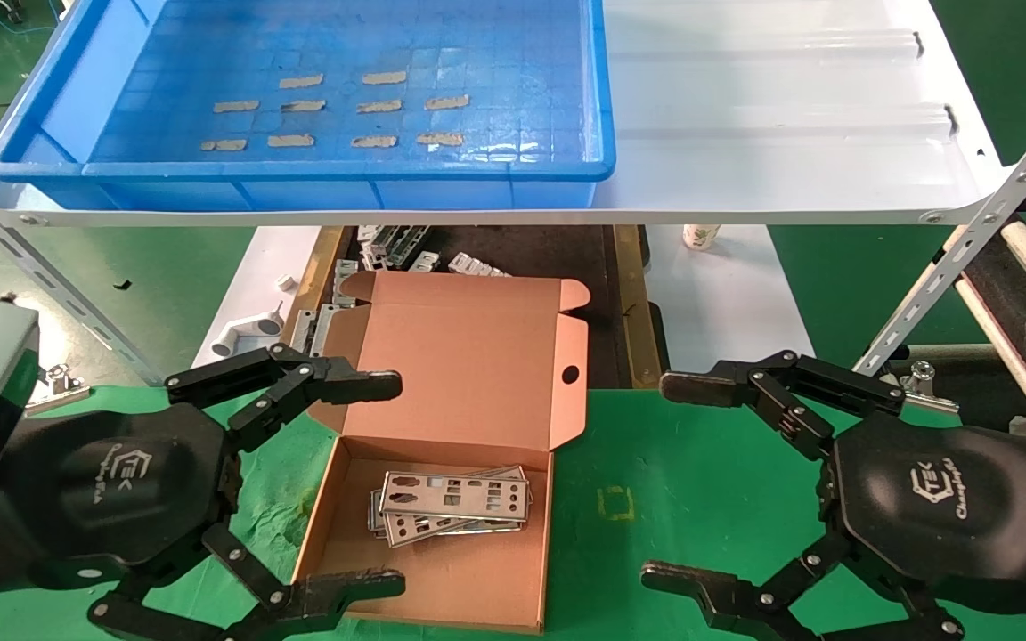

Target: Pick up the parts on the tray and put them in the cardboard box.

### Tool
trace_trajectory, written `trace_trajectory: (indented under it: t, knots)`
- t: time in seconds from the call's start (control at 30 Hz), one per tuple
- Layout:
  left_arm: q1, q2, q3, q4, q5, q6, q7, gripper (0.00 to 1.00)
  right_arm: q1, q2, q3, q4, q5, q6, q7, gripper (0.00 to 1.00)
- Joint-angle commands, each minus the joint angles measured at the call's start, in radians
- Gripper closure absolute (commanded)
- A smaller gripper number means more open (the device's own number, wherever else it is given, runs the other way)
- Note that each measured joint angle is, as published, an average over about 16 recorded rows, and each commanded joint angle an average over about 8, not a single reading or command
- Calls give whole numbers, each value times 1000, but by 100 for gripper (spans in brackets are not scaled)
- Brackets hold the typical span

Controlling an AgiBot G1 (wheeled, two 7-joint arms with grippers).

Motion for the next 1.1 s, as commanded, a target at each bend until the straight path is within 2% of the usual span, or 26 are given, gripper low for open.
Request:
trace_trajectory:
  t: [0.03,1.1]
  knots:
    - [0,0,0,0,0,0,0,0,0,0,0,0,0,0,0,0]
    - [0,0,0,0,0,0,0,0,0,0,0,0,0,0,0,0]
